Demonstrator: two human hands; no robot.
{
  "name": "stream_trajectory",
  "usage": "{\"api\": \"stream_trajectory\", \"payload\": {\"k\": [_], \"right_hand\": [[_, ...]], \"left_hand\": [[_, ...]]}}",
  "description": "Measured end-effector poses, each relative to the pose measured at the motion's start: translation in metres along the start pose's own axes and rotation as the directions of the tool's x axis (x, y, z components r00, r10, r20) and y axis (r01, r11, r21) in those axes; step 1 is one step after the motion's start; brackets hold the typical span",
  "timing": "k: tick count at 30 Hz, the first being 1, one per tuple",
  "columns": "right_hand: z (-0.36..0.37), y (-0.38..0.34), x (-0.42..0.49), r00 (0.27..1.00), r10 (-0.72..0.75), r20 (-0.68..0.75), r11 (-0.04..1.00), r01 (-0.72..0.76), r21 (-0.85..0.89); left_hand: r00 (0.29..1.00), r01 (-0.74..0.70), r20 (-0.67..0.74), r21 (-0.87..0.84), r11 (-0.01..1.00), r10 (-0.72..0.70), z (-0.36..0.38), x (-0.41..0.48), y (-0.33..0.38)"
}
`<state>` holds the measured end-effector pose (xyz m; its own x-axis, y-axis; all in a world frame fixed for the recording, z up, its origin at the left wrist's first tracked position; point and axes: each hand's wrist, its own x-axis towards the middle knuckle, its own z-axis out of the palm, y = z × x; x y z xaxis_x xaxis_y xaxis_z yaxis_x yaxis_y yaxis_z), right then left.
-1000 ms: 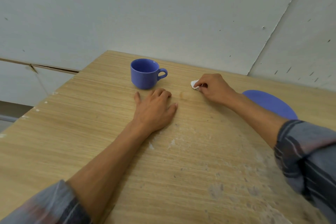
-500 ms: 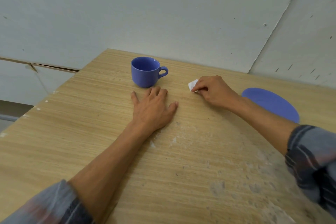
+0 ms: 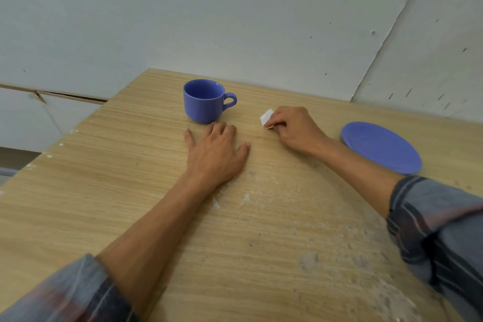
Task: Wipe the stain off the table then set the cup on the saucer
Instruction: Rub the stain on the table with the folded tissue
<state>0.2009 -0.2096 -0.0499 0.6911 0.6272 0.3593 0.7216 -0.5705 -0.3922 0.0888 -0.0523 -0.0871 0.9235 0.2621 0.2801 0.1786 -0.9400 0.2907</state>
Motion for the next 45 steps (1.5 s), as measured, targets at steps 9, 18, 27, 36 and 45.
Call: {"api": "stream_trajectory", "payload": {"k": [9,18,27,36,45], "right_hand": [[0.018,-0.021,-0.005,0.991,-0.102,0.092,0.993,0.096,0.068],[0.018,-0.016,0.006,0.999,0.008,-0.045,0.998,-0.006,0.057],[0.022,-0.018,0.031,0.994,0.107,0.007,0.994,-0.106,-0.009],[0.007,-0.016,-0.007,0.992,-0.011,0.126,0.992,-0.004,0.124],[-0.004,0.002,0.008,0.982,0.185,0.047,0.982,-0.186,0.014]], "left_hand": [[1.0,0.001,-0.006,-0.007,1.0,-0.001,0.001,0.001,0.0],[1.0,0.0,-0.002,-0.012,1.0,0.0,0.001,0.001,0.0],[1.0,0.0,-0.006,-0.014,1.0,0.0,0.001,0.001,0.001],[1.0,0.0,-0.015,-0.02,1.0,0.0,0.003,0.002,-0.001],[1.0,-0.003,0.002,-0.018,1.0,0.003,0.0,0.001,-0.001]]}}
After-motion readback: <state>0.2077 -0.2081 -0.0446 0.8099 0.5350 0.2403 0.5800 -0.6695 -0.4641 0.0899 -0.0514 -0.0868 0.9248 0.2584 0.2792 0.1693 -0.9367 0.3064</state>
